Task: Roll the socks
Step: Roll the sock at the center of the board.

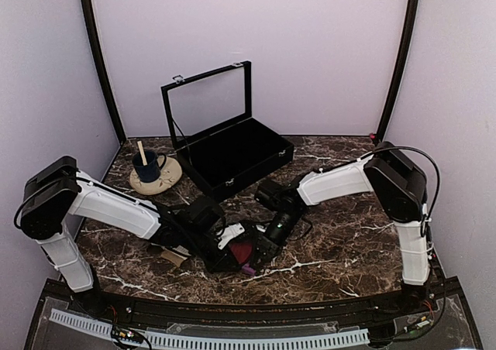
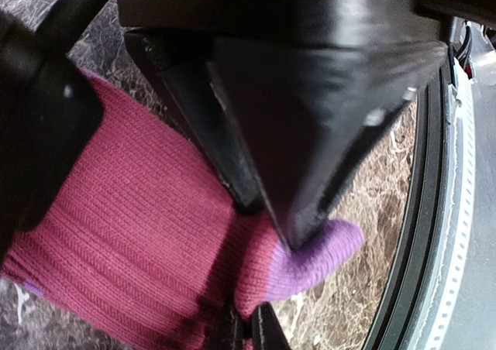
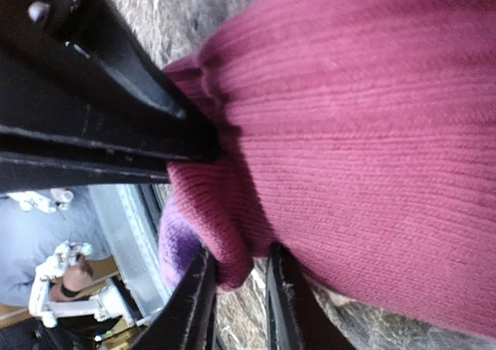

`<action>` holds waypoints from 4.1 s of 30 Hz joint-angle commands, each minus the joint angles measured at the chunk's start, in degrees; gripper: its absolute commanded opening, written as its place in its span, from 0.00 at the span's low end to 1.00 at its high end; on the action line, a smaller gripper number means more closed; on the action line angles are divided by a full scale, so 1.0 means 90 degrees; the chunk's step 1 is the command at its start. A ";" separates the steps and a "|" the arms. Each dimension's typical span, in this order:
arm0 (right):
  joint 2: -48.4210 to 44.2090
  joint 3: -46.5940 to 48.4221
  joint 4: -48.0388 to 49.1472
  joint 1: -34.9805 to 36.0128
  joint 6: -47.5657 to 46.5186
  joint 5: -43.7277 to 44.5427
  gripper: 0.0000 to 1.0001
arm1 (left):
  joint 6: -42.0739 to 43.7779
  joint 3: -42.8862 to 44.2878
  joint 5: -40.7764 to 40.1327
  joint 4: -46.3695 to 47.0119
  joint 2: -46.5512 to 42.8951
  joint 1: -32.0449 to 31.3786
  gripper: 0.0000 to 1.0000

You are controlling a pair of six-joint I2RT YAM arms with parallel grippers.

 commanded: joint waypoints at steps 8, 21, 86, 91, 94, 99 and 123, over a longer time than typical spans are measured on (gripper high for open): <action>-0.0630 -0.1144 0.1565 -0.0465 0.0950 -0.0049 0.31 | 0.0176 0.0624 0.0669 -0.0864 0.0302 0.0170 0.00; -0.1428 -0.2340 0.3010 -0.0752 0.2111 0.0476 0.31 | 0.0153 0.0684 0.0981 -0.1146 0.0350 0.0184 0.00; -0.2185 -0.2340 0.3190 0.3596 -0.1057 0.7256 0.38 | 0.0664 0.2287 0.3935 -0.3515 0.2282 0.1247 0.00; -0.2086 -0.2413 0.3246 0.3590 -0.1183 0.7280 0.38 | 0.0667 0.2284 0.3989 -0.3527 0.2304 0.1248 0.00; -0.2024 -0.2430 0.3286 0.3565 -0.1272 0.7300 0.37 | 0.0660 0.2270 0.4013 -0.3522 0.2314 0.1258 0.00; -0.1978 -0.2492 0.3396 0.3423 -0.1403 0.7277 0.37 | 0.0657 0.2257 0.4070 -0.3519 0.2351 0.1259 0.00; -0.2146 -0.2404 0.3506 0.3185 -0.1968 0.7064 0.38 | 0.0599 0.2259 0.4161 -0.3500 0.2484 0.1288 0.00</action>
